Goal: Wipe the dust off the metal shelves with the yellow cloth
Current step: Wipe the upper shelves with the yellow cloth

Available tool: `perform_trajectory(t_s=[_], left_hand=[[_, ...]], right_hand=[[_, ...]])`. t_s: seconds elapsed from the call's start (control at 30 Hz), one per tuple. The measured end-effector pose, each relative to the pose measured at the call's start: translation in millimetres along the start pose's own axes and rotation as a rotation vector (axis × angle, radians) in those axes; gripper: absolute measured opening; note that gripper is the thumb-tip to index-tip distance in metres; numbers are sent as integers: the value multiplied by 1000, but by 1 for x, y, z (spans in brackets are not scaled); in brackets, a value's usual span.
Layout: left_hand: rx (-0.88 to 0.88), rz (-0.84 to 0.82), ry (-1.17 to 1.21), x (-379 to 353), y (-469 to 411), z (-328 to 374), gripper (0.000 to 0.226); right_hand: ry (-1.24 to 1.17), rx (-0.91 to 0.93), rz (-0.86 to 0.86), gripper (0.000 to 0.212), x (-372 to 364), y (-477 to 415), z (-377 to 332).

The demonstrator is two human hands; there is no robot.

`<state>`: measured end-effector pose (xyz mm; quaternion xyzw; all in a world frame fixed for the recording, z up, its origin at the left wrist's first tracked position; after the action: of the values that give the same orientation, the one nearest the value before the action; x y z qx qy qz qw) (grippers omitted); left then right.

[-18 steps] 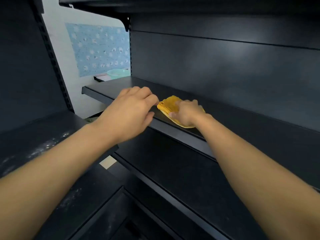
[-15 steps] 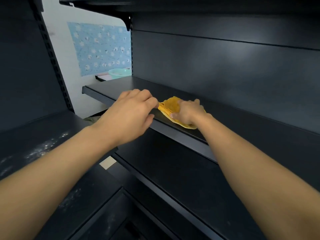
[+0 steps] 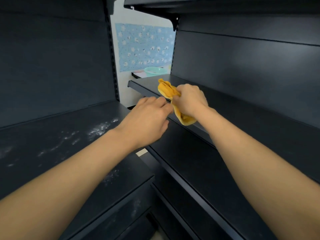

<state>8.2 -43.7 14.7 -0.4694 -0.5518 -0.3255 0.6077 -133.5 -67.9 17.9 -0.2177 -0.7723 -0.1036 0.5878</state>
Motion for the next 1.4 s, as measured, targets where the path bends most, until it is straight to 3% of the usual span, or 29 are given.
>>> perform_trajectory(t_s=[0.1,0.23,0.4,0.5,0.57,0.63,0.77,1.07,1.23,1.4], left_hand=[[97,-6,22,4,35,-35,31],[268,-51,51,2,85,-83,33],[446,-149,63,-16,134,-119,35],[518,-240,65,-31,151,-129,43],[556,-298,72,-40,159,-133,49],[585,-328,79,-46,166,-138,54],[615,-348,94,-51,180,-143,56],[681,-348,98,-50,218,-158,48],[665,-365,98,-50,219,-161,51],[634,-384,119,-59,217,-163,55]], right_hand=[[-66,73,-41,24,-19,1,-47],[-99,118,-75,14,-57,-9,-80],[-37,115,-85,26,-104,-17,-102],[-71,138,-268,33,-143,-21,-110],[-46,147,-455,53,-169,-18,-117],[47,130,-525,64,-182,-14,-121],[93,105,-558,59,-189,-3,-137],[99,346,-558,51,-217,58,-250],[117,288,-496,48,-212,58,-235],[159,44,-485,54,-193,40,-165]])
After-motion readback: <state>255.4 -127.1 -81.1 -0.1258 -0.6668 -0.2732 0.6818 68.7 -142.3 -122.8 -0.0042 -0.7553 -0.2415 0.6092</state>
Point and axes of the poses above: each hand's wrist, its own y-axis away from the middle knuckle, its own x-axis out of the back of the hand, z = x × y, the point moved 8 cm from there along -y, towards the middle knuckle, and after that the axes turned 14 degrees about -z, right-handed, at the moved point
